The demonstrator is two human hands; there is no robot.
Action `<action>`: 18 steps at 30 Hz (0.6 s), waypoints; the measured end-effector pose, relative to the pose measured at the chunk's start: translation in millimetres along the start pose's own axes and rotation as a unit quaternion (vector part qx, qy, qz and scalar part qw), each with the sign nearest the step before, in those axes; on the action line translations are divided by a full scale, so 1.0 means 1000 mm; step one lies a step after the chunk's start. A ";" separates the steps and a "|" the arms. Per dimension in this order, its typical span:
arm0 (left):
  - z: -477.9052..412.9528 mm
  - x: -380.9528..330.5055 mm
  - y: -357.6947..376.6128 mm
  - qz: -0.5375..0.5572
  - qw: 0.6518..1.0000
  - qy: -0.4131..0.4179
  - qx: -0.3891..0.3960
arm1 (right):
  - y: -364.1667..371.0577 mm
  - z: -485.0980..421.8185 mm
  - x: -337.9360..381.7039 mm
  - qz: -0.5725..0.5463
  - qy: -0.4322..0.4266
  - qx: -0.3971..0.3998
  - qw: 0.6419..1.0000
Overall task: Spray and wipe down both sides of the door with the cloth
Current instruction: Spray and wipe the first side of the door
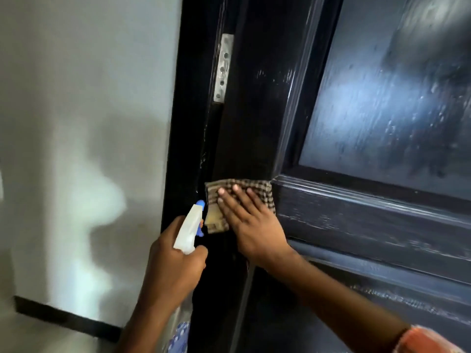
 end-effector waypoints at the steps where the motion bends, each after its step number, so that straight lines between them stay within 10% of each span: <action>1: 0.008 0.006 0.001 0.007 1.000 -0.003 0.001 | -0.009 -0.015 -0.011 0.009 0.031 -0.023 0.999; 5: 0.027 0.021 0.009 0.028 0.999 -0.018 -0.002 | -0.049 -0.071 -0.056 0.024 0.140 -0.099 0.985; 11: 0.040 0.034 0.022 0.027 0.999 -0.021 -0.011 | 0.016 0.000 0.024 -0.012 0.049 -0.054 0.997; 18: 0.047 0.041 0.052 0.032 0.999 -0.002 -0.008 | 0.023 0.014 0.039 -0.096 0.356 -0.128 0.921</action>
Point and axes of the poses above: each hand's wrist, its own z-axis away from the middle knuckle, its own y-axis out of the palm, x = y × z, the point moved 2 cm from there along -z, towards the middle knuckle, and after that the axes turned 1 degree about -z, right-handed, at the moved point
